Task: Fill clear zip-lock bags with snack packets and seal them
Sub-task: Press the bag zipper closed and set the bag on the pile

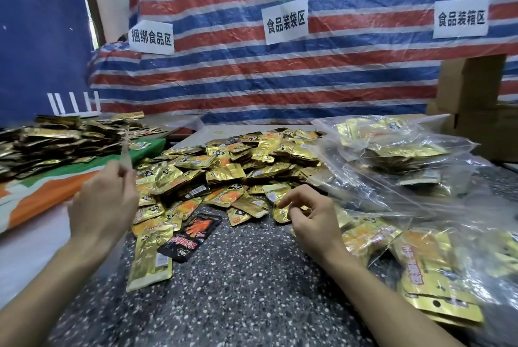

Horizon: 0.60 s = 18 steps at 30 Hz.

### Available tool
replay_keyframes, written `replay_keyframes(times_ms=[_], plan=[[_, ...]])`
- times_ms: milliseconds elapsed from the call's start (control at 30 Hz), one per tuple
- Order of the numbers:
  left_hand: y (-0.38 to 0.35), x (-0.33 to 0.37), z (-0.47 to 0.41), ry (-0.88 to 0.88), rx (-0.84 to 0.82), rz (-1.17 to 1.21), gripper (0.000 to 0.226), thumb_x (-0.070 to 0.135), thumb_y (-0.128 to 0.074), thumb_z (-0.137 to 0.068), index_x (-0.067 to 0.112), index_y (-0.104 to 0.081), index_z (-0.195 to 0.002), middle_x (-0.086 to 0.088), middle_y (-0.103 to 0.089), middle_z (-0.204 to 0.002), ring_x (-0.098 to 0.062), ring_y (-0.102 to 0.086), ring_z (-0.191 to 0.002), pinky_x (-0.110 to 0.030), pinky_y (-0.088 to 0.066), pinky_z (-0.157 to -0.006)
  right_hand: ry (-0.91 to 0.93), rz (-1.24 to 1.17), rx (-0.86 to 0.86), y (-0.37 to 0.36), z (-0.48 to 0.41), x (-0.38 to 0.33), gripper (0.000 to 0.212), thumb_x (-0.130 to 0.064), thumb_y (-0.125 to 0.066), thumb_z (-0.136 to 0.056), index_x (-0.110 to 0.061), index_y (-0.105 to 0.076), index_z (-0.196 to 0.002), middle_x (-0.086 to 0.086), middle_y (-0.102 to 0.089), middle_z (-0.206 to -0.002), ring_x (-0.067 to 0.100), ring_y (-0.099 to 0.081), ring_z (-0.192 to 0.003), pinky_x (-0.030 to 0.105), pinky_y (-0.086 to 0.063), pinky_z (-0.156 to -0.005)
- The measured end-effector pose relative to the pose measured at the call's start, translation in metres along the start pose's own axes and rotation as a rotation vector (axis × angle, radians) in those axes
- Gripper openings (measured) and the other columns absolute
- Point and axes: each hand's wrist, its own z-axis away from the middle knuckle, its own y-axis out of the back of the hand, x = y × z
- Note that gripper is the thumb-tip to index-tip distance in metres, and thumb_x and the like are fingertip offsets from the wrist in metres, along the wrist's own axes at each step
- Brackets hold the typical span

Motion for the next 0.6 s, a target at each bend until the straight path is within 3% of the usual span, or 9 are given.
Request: replay_keyframes(times_ms=[67,133,167,233,300,367,433,533,600], plan=[[-0.005,0.036,0.006,-0.125,0.043,0.252,0.013,0.023,-0.051,-0.102,0.017,-0.055,-0.091,-0.006,-0.063,-0.071,-0.017,-0.057,-0.052,-0.032,-0.050,-0.047,-0.029,-0.022,-0.003,0.001,0.000,0.001,0.038,0.013,-0.053,-0.082,-0.022,-0.067,-0.076,-0.008,-0.065,-0.079,-0.002,-0.056,-0.066,0.011,-0.042,-0.054],[-0.015,0.072,0.017,-0.259,0.109,0.415,0.013,0.019,-0.051,-0.101,0.008,-0.058,-0.100,-0.004,-0.063,-0.078,-0.002,-0.055,-0.055,-0.010,-0.044,-0.048,-0.069,-0.072,0.000,0.002,-0.001,0.000,0.029,0.003,-0.054,-0.081,-0.022,-0.068,-0.079,-0.010,-0.066,-0.076,0.000,-0.058,-0.069,0.015,-0.045,-0.058],[-0.022,0.088,0.025,-0.331,0.112,0.486,0.012,0.015,-0.051,-0.101,0.004,-0.057,-0.100,-0.005,-0.063,-0.082,0.003,-0.053,-0.058,-0.006,-0.043,-0.049,-0.088,-0.114,0.005,0.002,-0.002,-0.001,0.024,-0.004,-0.053,-0.079,-0.023,-0.068,-0.081,-0.008,-0.067,-0.077,0.002,-0.059,-0.070,0.018,-0.047,-0.059],[-0.040,0.113,0.043,-0.500,0.046,0.581,0.004,0.006,-0.051,-0.100,0.003,-0.052,-0.098,-0.017,-0.064,-0.091,-0.004,-0.055,-0.059,-0.003,-0.047,-0.060,-0.117,-0.227,0.021,0.003,-0.003,-0.002,0.018,-0.015,-0.054,-0.080,-0.023,-0.069,-0.084,-0.004,-0.069,-0.083,0.010,-0.061,-0.070,0.027,-0.050,-0.057],[-0.061,0.128,0.063,-0.656,-0.070,0.607,0.003,0.005,-0.049,-0.098,0.004,-0.052,-0.098,-0.027,-0.062,-0.106,-0.016,-0.062,-0.085,-0.010,-0.052,-0.082,-0.130,-0.321,0.029,0.003,-0.004,-0.004,0.018,-0.032,-0.056,-0.086,-0.020,-0.069,-0.091,0.003,-0.070,-0.087,0.015,-0.061,-0.069,0.028,-0.049,-0.051],[-0.078,0.133,0.079,-0.779,-0.195,0.597,0.009,0.007,-0.052,-0.096,0.001,-0.056,-0.099,-0.027,-0.057,-0.130,-0.024,-0.057,-0.122,-0.027,-0.051,-0.101,-0.144,-0.344,0.032,0.005,-0.005,-0.004,0.035,-0.046,-0.056,-0.088,-0.014,-0.066,-0.098,0.007,-0.070,-0.089,0.017,-0.064,-0.070,0.027,-0.049,-0.050],[-0.086,0.134,0.088,-0.851,-0.279,0.607,0.009,0.008,-0.058,-0.092,0.003,-0.060,-0.099,-0.018,-0.048,-0.145,-0.023,-0.048,-0.135,-0.028,-0.045,-0.107,-0.178,-0.319,0.025,0.008,-0.006,-0.005,0.038,-0.048,-0.061,-0.088,-0.013,-0.065,-0.103,0.003,-0.072,-0.091,0.017,-0.068,-0.076,0.026,-0.051,-0.052],[-0.086,0.124,0.091,-0.849,-0.348,0.625,0.006,0.009,-0.062,-0.088,0.005,-0.061,-0.093,-0.009,-0.059,-0.129,-0.023,-0.063,-0.109,-0.037,-0.057,-0.084,-0.252,-0.249,-0.013,0.010,-0.007,-0.003,0.026,-0.035,-0.072,-0.089,-0.014,-0.066,-0.105,0.002,-0.072,-0.093,0.017,-0.070,-0.081,0.028,-0.055,-0.054],[-0.082,0.118,0.094,-0.832,-0.365,0.670,0.003,0.015,-0.064,-0.087,0.012,-0.063,-0.087,0.006,-0.061,-0.101,-0.010,-0.060,-0.087,-0.027,-0.051,-0.071,-0.262,-0.229,-0.055,0.010,-0.006,-0.001,0.011,-0.019,-0.073,-0.089,-0.011,-0.069,-0.096,0.002,-0.073,-0.086,0.013,-0.070,-0.074,0.026,-0.056,-0.055]])
